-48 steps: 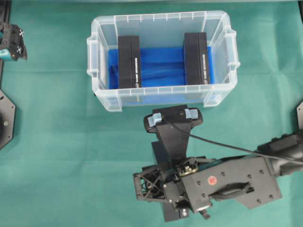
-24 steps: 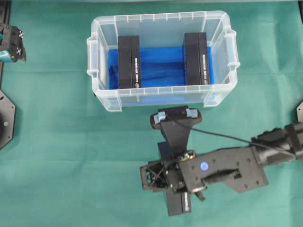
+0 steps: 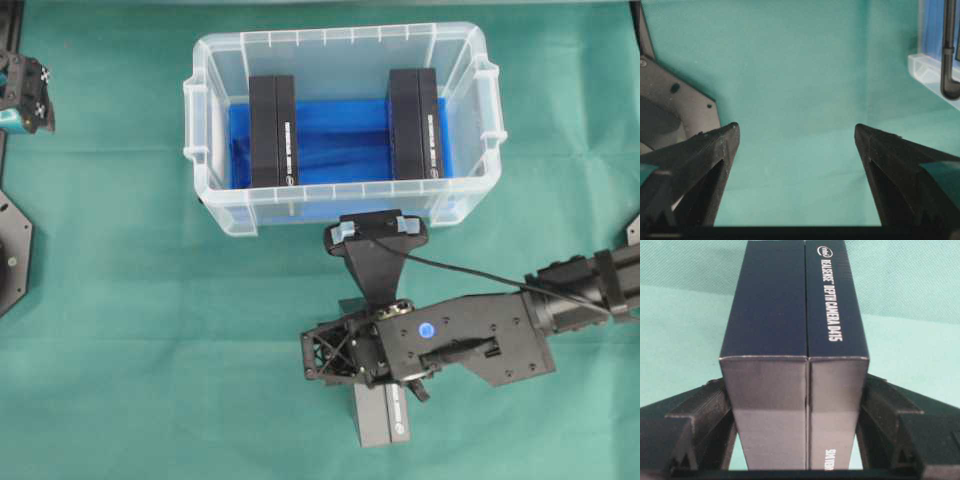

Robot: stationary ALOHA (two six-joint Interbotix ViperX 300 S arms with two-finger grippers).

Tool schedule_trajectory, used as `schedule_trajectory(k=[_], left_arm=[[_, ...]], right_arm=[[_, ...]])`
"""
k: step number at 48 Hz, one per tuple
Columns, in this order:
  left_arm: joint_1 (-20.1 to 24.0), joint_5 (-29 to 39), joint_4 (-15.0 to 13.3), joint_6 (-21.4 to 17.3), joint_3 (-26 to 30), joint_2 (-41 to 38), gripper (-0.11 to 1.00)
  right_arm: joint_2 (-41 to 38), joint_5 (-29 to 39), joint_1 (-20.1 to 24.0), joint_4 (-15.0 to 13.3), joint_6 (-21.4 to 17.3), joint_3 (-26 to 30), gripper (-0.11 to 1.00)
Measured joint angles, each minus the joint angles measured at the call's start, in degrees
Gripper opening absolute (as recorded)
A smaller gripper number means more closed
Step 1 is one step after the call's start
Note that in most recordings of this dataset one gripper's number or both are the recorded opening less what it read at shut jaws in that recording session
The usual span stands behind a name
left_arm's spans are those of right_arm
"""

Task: Take out the box from the case.
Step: 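Carry the box with the right gripper toward the table in front, then lower the box onto the table and open the right gripper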

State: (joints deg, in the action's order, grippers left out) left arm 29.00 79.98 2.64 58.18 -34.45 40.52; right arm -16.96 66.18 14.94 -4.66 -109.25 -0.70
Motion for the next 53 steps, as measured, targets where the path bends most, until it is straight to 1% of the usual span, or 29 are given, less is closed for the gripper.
schedule_trajectory(k=[9,28,33,34,38,41,43,47,53], left_arm=[[0.00,0.00,0.00,0.00,0.00,0.00,0.96],[0.00,0.00,0.00,0.00,0.00,0.09,0.96],[0.00,0.09,0.00,0.00,0.00,0.09,0.96],[-0.09,0.00,0.00,0.09,0.00,0.00,0.96],[0.00,0.09,0.00,0.00,0.00,0.00,0.96],[-0.09,0.09,0.00,0.00,0.00,0.09,0.96],[-0.09,0.09,0.00,0.00,0.00,0.09,0.96],[-0.09,0.09,0.00,0.00,0.00,0.09,0.96],[-0.09,0.00,0.00,0.00,0.00,0.09,0.96]], right_arm=[[0.00,-1.23,-0.18,-0.44,2.02,0.00,0.68],[0.00,-1.49,-0.62,-0.62,2.11,-0.09,0.68],[0.00,-1.49,-0.70,-1.58,1.93,0.00,0.68],[0.00,-1.41,-0.70,-1.85,1.85,0.00,0.69],[0.00,-1.41,-0.79,-2.99,1.76,0.00,0.87],[0.09,-1.23,-0.88,-3.69,1.67,0.26,0.95],[0.00,-1.05,-0.88,-4.13,1.41,0.35,0.96],[0.09,-0.53,-0.97,-4.48,1.23,0.53,0.94],[0.09,-0.26,-0.97,-4.57,1.14,0.70,0.95]])
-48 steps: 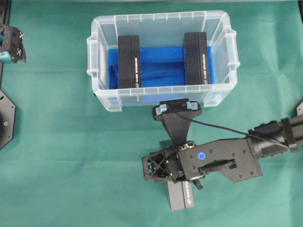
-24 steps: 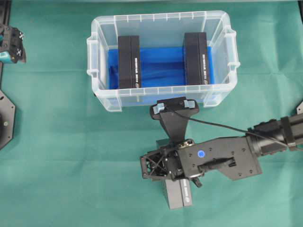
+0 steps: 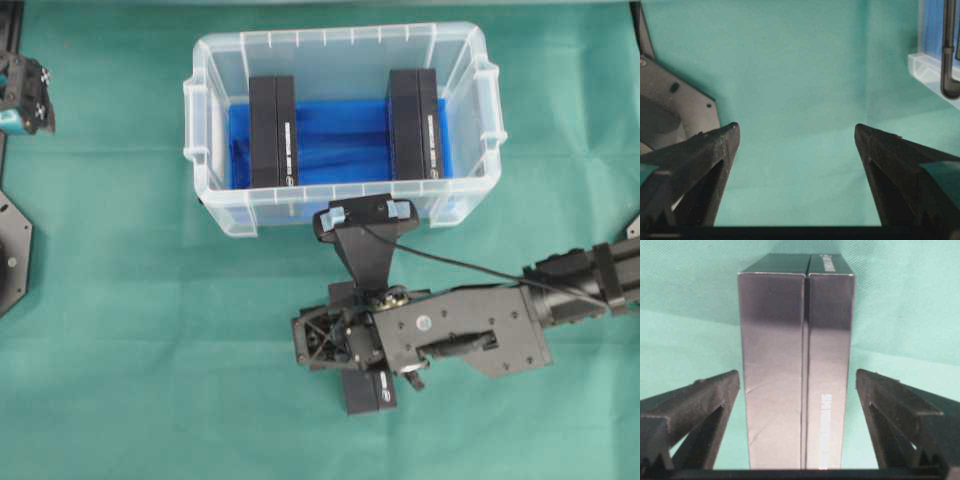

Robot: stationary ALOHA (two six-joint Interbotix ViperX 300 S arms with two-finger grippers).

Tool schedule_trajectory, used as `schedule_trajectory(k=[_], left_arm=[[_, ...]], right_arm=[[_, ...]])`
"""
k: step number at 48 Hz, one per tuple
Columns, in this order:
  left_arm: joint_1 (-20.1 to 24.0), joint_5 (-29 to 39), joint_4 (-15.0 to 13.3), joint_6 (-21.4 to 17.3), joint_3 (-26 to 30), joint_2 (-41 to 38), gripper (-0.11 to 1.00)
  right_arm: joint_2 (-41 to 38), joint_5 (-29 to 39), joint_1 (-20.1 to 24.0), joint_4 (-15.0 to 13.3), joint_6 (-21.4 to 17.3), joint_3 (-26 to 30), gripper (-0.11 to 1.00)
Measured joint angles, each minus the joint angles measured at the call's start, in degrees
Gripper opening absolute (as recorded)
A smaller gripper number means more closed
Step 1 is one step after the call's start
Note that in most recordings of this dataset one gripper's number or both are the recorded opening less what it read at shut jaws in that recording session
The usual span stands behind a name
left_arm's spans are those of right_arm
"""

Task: Take out the box from the case.
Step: 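Lower the box onto the table and open the right gripper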

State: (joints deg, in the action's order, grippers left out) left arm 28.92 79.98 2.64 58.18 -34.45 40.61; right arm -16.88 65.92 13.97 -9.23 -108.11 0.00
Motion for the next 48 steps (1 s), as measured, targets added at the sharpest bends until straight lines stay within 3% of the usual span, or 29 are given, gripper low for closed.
schedule_trajectory(k=[29,48], left_arm=[[0.00,0.09,0.00,0.09,0.00,0.00,0.96],[0.00,0.00,0.00,1.23,0.00,-0.09,0.96]], right_arm=[[3.69,4.39,0.00,-0.44,0.00,0.88,0.94],[5.10,10.81,-0.35,-2.55,0.62,7.21,0.94]])
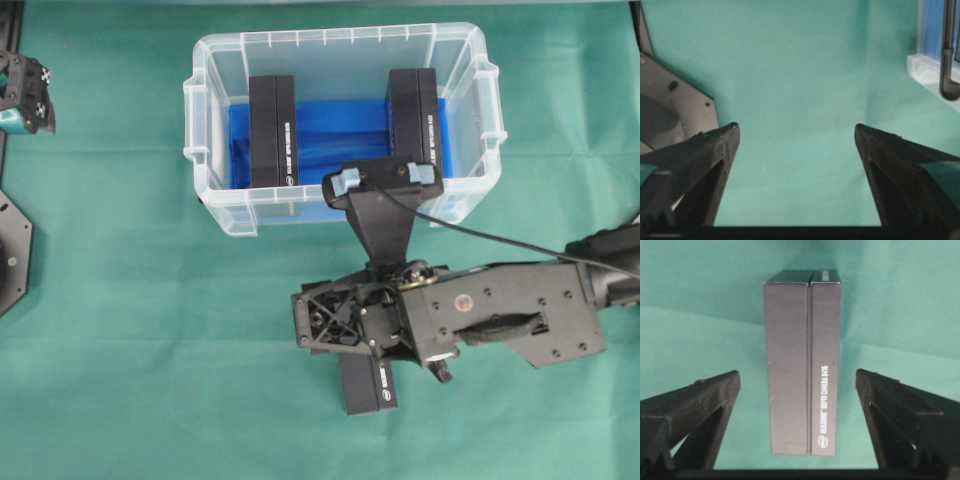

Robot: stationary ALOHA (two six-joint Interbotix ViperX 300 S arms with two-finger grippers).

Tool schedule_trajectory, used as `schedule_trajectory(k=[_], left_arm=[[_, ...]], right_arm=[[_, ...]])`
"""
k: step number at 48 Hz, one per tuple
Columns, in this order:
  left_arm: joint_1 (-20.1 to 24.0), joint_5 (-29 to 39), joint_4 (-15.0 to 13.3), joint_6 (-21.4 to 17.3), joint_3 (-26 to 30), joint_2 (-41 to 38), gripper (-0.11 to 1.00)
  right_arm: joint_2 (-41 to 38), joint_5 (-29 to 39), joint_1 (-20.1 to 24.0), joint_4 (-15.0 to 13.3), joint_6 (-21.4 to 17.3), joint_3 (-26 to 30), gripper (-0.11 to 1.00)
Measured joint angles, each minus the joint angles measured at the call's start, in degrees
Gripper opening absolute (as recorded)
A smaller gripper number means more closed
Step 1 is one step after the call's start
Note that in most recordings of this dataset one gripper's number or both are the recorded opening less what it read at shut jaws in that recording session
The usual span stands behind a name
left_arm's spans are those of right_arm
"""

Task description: Take out the box from the case.

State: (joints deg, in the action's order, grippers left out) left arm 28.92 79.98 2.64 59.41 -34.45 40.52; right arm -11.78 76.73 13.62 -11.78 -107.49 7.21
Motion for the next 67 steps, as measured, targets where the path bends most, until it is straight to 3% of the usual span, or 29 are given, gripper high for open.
schedule_trajectory(k=[30,45,54,67], left_arm=[[-0.09,0.09,0.00,0.26,0.00,0.00,0.96],[-0.09,0.09,0.00,0.26,0.00,0.00,0.96],[-0.09,0.00,0.00,0.26,0.00,0.09,0.96],[-0.70,-0.09,-0.35,0.26,0.00,0.00,0.96]], right_arm=[[1.14,7.29,0.97,-0.09,0.35,7.12,0.94],[1.41,11.16,1.23,-0.09,1.93,7.56,0.94],[5.98,15.47,2.72,-0.09,1.05,4.13,0.94],[14.41,15.47,4.39,-0.09,0.44,-5.45,0.94]])
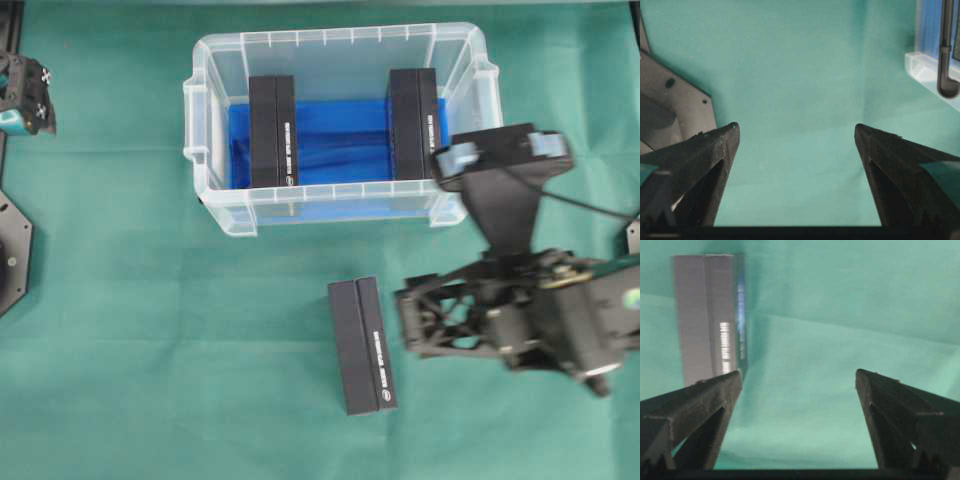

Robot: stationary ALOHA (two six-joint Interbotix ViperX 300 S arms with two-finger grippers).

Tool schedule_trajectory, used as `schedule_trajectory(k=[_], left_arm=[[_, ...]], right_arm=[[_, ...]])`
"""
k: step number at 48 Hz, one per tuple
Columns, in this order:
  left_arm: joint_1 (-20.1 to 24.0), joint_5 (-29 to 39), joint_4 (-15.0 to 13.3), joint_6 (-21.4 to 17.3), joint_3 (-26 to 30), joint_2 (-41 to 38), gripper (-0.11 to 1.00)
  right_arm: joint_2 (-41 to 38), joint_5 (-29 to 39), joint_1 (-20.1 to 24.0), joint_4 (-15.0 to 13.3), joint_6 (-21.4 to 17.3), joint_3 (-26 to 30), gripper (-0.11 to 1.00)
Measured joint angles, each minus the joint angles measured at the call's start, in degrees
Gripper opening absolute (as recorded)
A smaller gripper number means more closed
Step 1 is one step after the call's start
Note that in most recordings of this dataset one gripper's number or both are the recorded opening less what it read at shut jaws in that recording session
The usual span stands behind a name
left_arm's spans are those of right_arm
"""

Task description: Take out the box from the case.

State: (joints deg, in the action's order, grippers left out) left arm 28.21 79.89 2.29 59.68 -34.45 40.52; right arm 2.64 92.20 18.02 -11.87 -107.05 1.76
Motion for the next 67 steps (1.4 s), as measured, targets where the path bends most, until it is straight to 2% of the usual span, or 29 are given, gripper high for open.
schedule_trajectory(k=[21,38,47,62,67], left_arm=[[-1.23,-0.35,0.00,1.85,0.00,0.09,0.96],[-1.32,-0.35,0.00,1.93,0.00,0.00,0.96],[-1.32,-0.44,0.00,2.02,0.00,0.00,0.96],[-1.32,-0.88,0.00,1.93,0.00,0.00,0.96],[-1.32,-0.88,0.00,1.93,0.00,-0.09,0.96]], right_arm=[[18.28,-2.46,1.76,0.00,-0.09,-17.84,0.94],[23.47,-2.64,0.88,-0.35,2.20,-23.73,0.94],[24.35,-3.69,-5.45,-0.70,7.56,-25.40,0.94],[26.63,-7.65,-20.83,-0.88,22.06,-28.92,0.94],[26.72,-8.70,-27.07,-0.88,27.95,-29.18,0.94]])
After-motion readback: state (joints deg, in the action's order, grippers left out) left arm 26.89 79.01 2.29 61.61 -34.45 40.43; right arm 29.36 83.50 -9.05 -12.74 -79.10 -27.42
